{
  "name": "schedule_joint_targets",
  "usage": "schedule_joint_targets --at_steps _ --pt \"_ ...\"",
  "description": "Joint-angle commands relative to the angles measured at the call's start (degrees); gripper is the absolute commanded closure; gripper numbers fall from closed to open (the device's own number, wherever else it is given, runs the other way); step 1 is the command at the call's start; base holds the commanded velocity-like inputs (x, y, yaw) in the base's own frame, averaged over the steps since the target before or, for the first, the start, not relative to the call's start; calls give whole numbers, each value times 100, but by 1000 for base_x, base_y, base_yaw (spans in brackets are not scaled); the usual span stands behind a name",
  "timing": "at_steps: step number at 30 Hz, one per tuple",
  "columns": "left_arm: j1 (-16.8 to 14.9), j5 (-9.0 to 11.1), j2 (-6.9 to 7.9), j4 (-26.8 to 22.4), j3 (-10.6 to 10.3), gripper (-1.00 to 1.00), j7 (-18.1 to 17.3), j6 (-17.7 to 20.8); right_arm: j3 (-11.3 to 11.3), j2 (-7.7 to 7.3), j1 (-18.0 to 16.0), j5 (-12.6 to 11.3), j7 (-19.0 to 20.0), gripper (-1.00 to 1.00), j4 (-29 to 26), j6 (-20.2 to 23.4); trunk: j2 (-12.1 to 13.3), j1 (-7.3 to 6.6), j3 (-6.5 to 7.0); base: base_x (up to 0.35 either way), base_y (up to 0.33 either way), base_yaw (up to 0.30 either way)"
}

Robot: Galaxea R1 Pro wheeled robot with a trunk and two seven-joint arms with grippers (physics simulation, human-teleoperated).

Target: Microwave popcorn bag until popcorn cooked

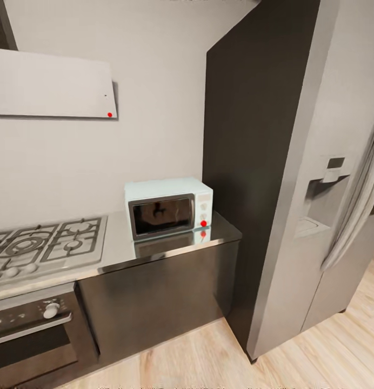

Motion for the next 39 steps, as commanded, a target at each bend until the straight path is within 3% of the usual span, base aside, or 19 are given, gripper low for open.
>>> schedule_joint_targets --at_steps 1,3,4,6,8,9,10,30,39 --pt "14 249 21 45 -38 -100 63 -5 -47 -4 -8 40 9 -100 19 -33 -5 -1 -7 -85 0 0" --pt "40 804 71 107 -44 -100 276 -65 -51 -6 -8 40 7 -100 19 -31 -5 -1 -7 -31 0 0" --pt "63 979 140 119 -46 -100 336 -84 -53 -27 -8 38 4 -100 17 -26 -5 -1 -7 -5 0 0" --pt "271 1029 205 122 -47 -100 352 -97 -48 -44 -8 39 4 -100 14 -25 -5 -1 -7 -2 0 0" --pt "800 1067 403 120 -49 -100 351 -146 -31 -70 -8 40 -15 -100 11 -26 -5 -1 -7 0 0 3" --pt "1080 1219 451 123 -47 -100 358 -693 -23 -78 -8 40 -36 -100 12 -32 -5 -1 -7 0 0 216" --pt "1119 1270 462 123 -47 -100 359 -850 -25 -90 -8 40 -39 -100 11 -28 -5 -1 -7 0 0 247" --pt "1181 1301 445 124 -56 -100 358 -950 -19 -83 -8 40 -47 -100 14 -33 -5 -1 -7 0 0 263" --pt "1182 1303 439 123 -56 -100 363 -950 -16 -89 -8 48 -42 -100 15 -35 -5 -1 -7 0 0 39"
